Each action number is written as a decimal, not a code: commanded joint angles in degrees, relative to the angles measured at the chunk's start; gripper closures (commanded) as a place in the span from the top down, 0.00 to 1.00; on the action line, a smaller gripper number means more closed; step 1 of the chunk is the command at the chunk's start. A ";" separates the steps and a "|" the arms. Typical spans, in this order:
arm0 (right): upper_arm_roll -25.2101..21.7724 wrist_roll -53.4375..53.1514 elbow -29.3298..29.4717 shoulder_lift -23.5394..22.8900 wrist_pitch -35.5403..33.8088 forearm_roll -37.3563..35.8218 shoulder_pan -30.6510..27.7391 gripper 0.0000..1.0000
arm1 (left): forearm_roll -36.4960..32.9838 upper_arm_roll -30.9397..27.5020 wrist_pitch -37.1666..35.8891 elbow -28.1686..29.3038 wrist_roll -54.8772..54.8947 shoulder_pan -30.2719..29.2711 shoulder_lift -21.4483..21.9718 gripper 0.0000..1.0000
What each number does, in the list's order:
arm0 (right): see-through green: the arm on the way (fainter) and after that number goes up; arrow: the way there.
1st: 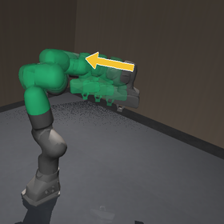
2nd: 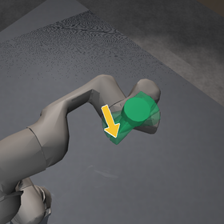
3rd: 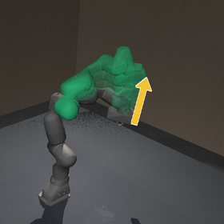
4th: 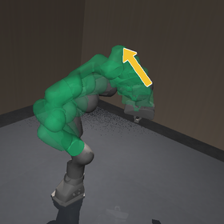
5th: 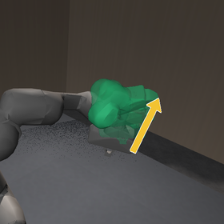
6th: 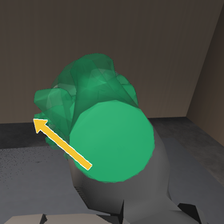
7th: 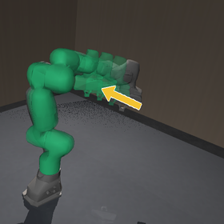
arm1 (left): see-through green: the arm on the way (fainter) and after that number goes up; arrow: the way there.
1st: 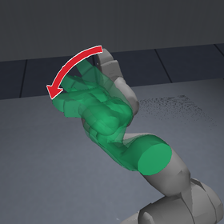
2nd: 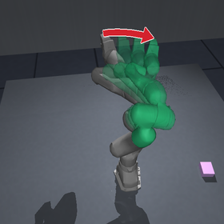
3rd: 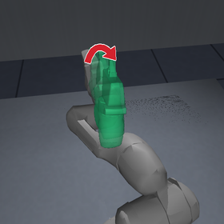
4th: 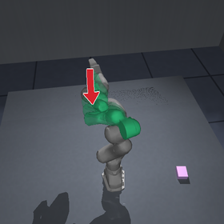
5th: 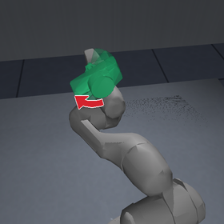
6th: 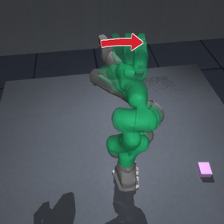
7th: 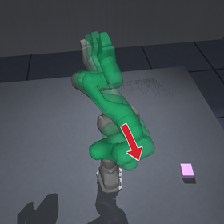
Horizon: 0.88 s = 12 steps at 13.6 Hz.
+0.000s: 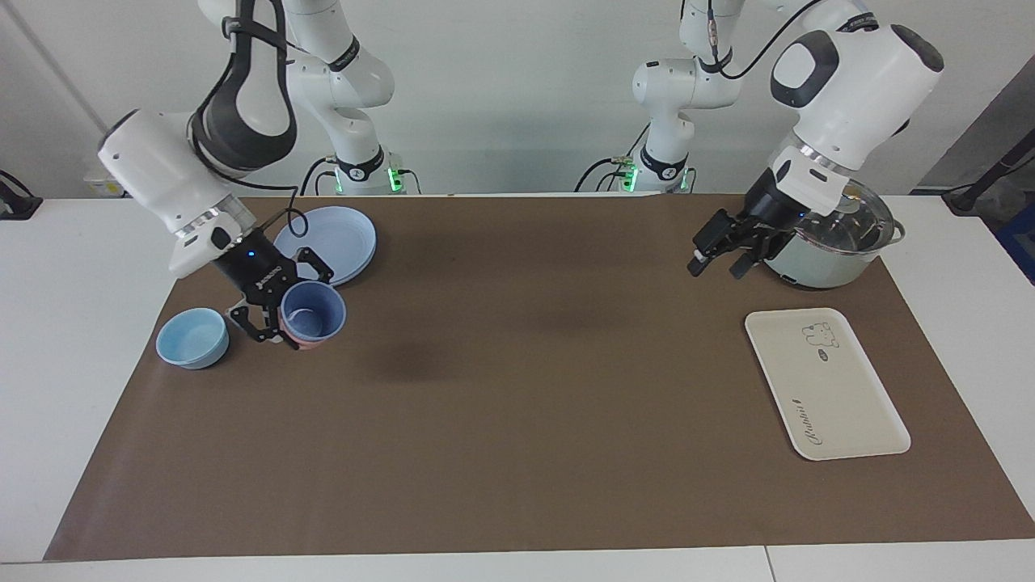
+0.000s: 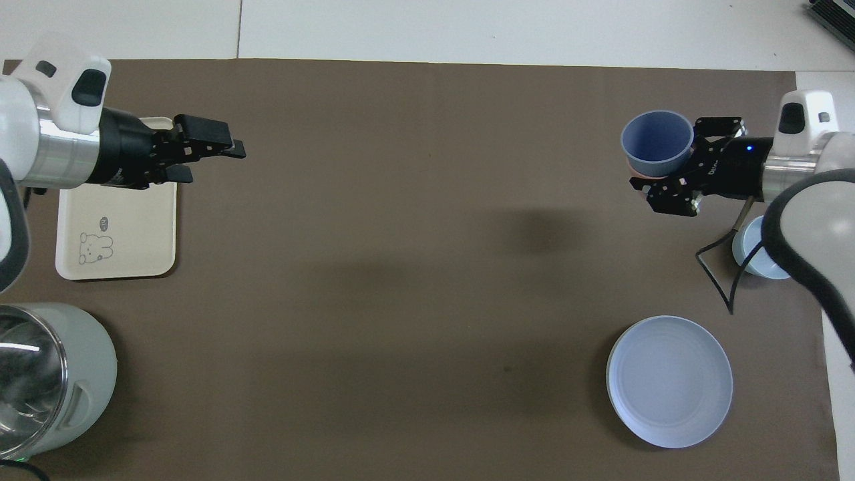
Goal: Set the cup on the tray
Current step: 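Lift the cups with the right gripper while the left gripper reaches toward them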
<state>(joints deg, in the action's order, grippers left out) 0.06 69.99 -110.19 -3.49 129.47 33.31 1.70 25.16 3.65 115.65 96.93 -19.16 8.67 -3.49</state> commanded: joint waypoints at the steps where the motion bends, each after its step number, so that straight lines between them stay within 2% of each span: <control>1: 0.02 -12.65 1.99 0.41 0.26 -10.60 5.49 0.00 | 3.67 -0.75 9.55 0.89 -9.29 6.42 -1.86 0.91; 5: 0.11 -26.37 3.66 0.32 -1.14 -25.18 13.67 0.00 | 3.67 -0.75 23.27 0.81 -19.49 15.83 -7.13 0.88; 8: 0.11 -33.15 6.91 -0.03 -6.14 -33.65 17.63 0.00 | 4.98 -0.75 31.98 0.28 -23.47 19.79 -10.12 0.73; 12: 0.11 -34.31 7.01 -0.03 -7.22 -36.65 19.48 0.00 | 7.18 -0.75 32.97 -0.51 -23.56 23.93 -11.09 0.66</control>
<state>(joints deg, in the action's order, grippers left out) 0.32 36.74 -104.21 -3.22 123.44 -1.55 21.15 29.91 3.93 148.04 97.13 -42.65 30.55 -14.50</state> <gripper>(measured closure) 0.163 0.308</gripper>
